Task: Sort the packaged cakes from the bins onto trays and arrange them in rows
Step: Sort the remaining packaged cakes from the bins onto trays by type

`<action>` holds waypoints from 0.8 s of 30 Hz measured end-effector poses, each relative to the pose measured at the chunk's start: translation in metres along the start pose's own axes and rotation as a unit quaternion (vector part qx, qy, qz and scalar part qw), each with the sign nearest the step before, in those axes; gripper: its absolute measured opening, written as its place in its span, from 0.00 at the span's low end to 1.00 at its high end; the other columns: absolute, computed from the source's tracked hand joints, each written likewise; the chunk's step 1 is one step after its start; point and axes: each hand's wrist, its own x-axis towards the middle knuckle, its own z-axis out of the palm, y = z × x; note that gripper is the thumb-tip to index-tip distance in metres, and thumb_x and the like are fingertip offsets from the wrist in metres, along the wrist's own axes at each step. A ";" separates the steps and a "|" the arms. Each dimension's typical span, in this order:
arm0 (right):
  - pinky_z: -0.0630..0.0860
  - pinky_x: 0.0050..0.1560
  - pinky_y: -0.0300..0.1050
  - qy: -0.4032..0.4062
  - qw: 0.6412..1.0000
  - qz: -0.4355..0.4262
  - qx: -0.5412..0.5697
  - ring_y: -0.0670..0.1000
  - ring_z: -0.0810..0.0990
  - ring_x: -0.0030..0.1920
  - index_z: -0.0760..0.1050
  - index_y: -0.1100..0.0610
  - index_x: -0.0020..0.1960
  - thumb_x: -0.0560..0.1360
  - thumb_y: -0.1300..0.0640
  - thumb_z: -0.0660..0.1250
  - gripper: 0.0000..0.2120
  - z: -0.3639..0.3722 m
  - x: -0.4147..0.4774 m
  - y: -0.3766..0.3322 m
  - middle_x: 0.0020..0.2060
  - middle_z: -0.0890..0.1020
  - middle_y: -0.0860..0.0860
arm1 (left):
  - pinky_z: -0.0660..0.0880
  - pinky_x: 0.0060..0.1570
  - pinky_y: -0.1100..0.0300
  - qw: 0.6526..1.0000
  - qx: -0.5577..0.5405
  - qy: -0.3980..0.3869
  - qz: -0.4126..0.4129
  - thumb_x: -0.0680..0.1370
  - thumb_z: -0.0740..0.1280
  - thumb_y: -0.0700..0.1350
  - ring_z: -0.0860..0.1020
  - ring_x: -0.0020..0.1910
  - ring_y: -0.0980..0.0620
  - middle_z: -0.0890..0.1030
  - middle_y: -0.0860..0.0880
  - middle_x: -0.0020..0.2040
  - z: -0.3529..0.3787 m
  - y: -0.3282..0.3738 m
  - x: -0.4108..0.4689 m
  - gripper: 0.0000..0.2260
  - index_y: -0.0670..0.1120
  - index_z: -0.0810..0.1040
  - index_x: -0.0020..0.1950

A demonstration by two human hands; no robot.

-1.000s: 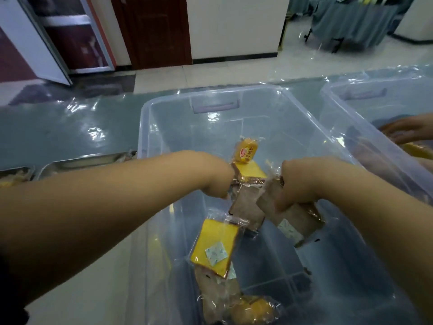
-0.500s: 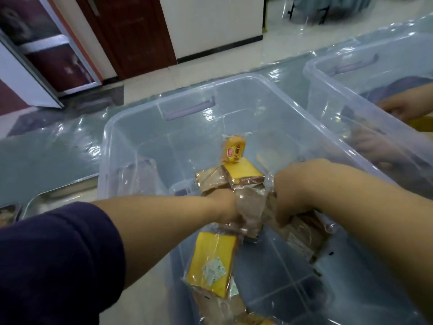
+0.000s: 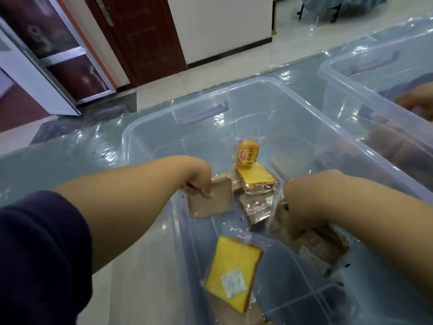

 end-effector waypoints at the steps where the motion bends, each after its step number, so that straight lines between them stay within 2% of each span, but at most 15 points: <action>1: 0.71 0.44 0.44 0.002 1.000 0.004 -0.001 0.52 0.74 0.45 0.74 0.49 0.56 0.68 0.39 0.70 0.21 0.000 0.001 -0.001 0.44 0.74 0.47 | 0.76 0.44 0.53 1.000 -0.031 0.003 0.002 0.73 0.72 0.51 0.76 0.43 0.44 0.78 0.40 0.53 -0.004 0.001 0.003 0.22 0.39 0.74 0.61; 3: 0.73 0.45 0.44 0.002 1.000 0.010 0.003 0.52 0.75 0.46 0.73 0.49 0.58 0.67 0.39 0.70 0.23 0.001 0.003 0.000 0.44 0.74 0.47 | 0.76 0.47 0.51 0.997 -0.074 0.005 0.010 0.74 0.71 0.49 0.75 0.46 0.44 0.77 0.41 0.57 -0.010 0.002 0.010 0.21 0.40 0.73 0.62; 6: 0.75 0.49 0.46 -0.004 1.000 0.008 0.010 0.51 0.77 0.48 0.73 0.49 0.57 0.67 0.39 0.70 0.22 0.001 0.007 0.002 0.43 0.74 0.46 | 0.75 0.54 0.47 0.995 -0.098 -0.017 0.024 0.75 0.71 0.48 0.73 0.50 0.44 0.75 0.44 0.55 -0.018 0.005 0.016 0.19 0.44 0.72 0.63; 8: 0.74 0.49 0.46 -0.005 1.000 0.007 0.012 0.51 0.77 0.48 0.72 0.49 0.59 0.68 0.39 0.70 0.23 0.000 0.009 0.003 0.41 0.72 0.46 | 0.74 0.58 0.44 0.992 -0.110 -0.055 0.016 0.74 0.72 0.48 0.74 0.54 0.44 0.73 0.45 0.56 -0.018 0.008 0.020 0.23 0.46 0.70 0.65; 11: 0.71 0.47 0.46 -0.005 1.000 0.008 0.006 0.52 0.74 0.46 0.70 0.49 0.61 0.69 0.39 0.69 0.25 0.000 0.011 0.003 0.40 0.70 0.46 | 0.75 0.57 0.43 0.988 -0.124 -0.093 0.009 0.71 0.75 0.46 0.77 0.56 0.41 0.76 0.43 0.58 -0.005 0.018 0.032 0.28 0.42 0.68 0.67; 13: 0.71 0.46 0.46 -0.008 1.000 0.003 0.002 0.52 0.72 0.44 0.70 0.49 0.61 0.69 0.39 0.68 0.24 0.001 0.011 0.002 0.36 0.68 0.46 | 0.76 0.56 0.43 0.986 -0.134 -0.100 0.011 0.70 0.76 0.45 0.78 0.56 0.39 0.77 0.40 0.59 0.004 0.024 0.039 0.28 0.40 0.69 0.65; 16: 0.70 0.45 0.45 -0.012 1.000 -0.001 0.005 0.52 0.72 0.44 0.71 0.49 0.60 0.69 0.39 0.69 0.24 0.001 0.011 0.000 0.38 0.69 0.47 | 0.76 0.55 0.42 0.974 -0.187 -0.126 0.010 0.69 0.77 0.42 0.78 0.56 0.38 0.77 0.41 0.57 0.009 0.027 0.043 0.24 0.42 0.69 0.59; 19: 0.71 0.45 0.45 -0.011 1.000 -0.003 0.011 0.52 0.73 0.44 0.71 0.48 0.58 0.68 0.38 0.69 0.23 0.002 0.011 0.001 0.38 0.69 0.47 | 0.76 0.56 0.41 0.971 -0.210 -0.115 -0.003 0.66 0.79 0.43 0.78 0.55 0.37 0.77 0.40 0.57 0.011 0.030 0.044 0.27 0.41 0.69 0.59; 21: 0.71 0.46 0.46 -0.006 1.000 -0.004 0.016 0.52 0.73 0.44 0.70 0.48 0.55 0.68 0.38 0.69 0.22 0.004 0.011 0.002 0.37 0.69 0.46 | 0.75 0.56 0.42 0.973 -0.213 -0.092 -0.014 0.66 0.79 0.45 0.78 0.53 0.38 0.78 0.41 0.53 0.015 0.034 0.044 0.26 0.41 0.70 0.58; 24: 0.72 0.46 0.46 -0.005 1.000 0.002 0.024 0.52 0.75 0.44 0.71 0.50 0.59 0.67 0.39 0.70 0.25 0.005 0.012 0.004 0.41 0.72 0.46 | 0.75 0.57 0.43 0.976 -0.207 -0.059 -0.027 0.65 0.79 0.48 0.77 0.53 0.38 0.76 0.42 0.52 0.017 0.037 0.042 0.28 0.43 0.69 0.57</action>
